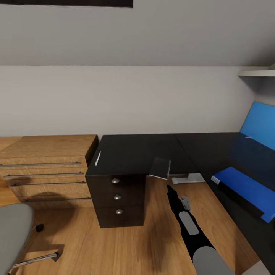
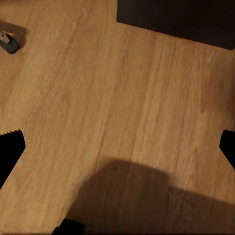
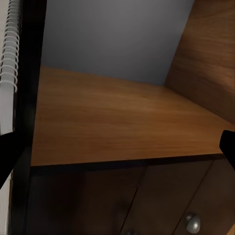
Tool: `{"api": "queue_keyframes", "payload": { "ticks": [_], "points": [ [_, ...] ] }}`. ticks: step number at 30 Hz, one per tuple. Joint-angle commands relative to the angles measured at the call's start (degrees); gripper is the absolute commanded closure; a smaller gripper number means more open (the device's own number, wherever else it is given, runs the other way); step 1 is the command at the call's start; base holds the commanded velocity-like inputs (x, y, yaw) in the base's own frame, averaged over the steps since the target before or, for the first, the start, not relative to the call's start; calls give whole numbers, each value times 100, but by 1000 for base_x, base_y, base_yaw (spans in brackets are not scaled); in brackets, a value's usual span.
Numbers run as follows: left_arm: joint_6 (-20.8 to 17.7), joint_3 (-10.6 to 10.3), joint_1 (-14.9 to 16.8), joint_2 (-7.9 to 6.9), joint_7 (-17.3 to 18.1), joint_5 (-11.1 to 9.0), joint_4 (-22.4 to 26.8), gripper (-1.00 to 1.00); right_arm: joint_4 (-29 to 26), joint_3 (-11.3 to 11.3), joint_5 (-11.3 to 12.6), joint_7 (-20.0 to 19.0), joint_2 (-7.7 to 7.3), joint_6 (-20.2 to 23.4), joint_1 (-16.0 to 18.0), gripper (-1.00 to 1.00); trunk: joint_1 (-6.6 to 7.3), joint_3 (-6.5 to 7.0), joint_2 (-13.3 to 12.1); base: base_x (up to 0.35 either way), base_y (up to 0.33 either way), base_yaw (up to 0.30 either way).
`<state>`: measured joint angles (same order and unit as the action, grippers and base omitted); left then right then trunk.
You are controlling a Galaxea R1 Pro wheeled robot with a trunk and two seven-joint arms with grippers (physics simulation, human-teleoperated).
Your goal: In the bedroom, organize the workspace by keeping the computer under the desk, ensuring the monitor is on the desk, placing the keyboard on the desk next to the monitor, placing the mouse on the desk next to the keyboard, moving the folder from the swivel chair onto the desk next to the mouse, stacking the notebook on top of the folder with the pen on top of the notebook, and positioning the swivel chair next to the desk.
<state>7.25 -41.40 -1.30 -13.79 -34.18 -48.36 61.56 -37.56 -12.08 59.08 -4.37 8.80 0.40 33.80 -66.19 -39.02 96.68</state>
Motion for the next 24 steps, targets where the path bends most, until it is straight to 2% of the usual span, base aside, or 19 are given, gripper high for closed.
{"api": "queue_keyframes", "payload": {
  "ticks": [1,9,11,15,21,24],
  "points": [
    [44,-25,5,9,-21,-59,-21,-100,3,-23,60,-39,6,4,4,-100,-23,-22,44,0,0,0],
    [46,-28,3,141,-6,-37,-238,-100,3,22,43,-86,13,4,4,-100,-44,-40,84,0,0,0],
    [47,-25,3,147,-7,-35,-252,-100,3,91,30,-118,15,4,4,-100,-44,-40,84,0,0,0],
    [48,-19,5,155,-9,-36,-276,-100,3,395,13,-207,16,4,4,-100,-44,-40,84,0,0,0],
    [49,-24,5,157,-16,-33,-283,-100,3,538,8,-261,16,4,-2,-100,-44,-40,84,0,0,0],
    [47,-23,4,157,-18,-35,-294,-100,3,555,8,-317,11,4,-4,-100,21,13,-36,0,0,0]
  ]
}}
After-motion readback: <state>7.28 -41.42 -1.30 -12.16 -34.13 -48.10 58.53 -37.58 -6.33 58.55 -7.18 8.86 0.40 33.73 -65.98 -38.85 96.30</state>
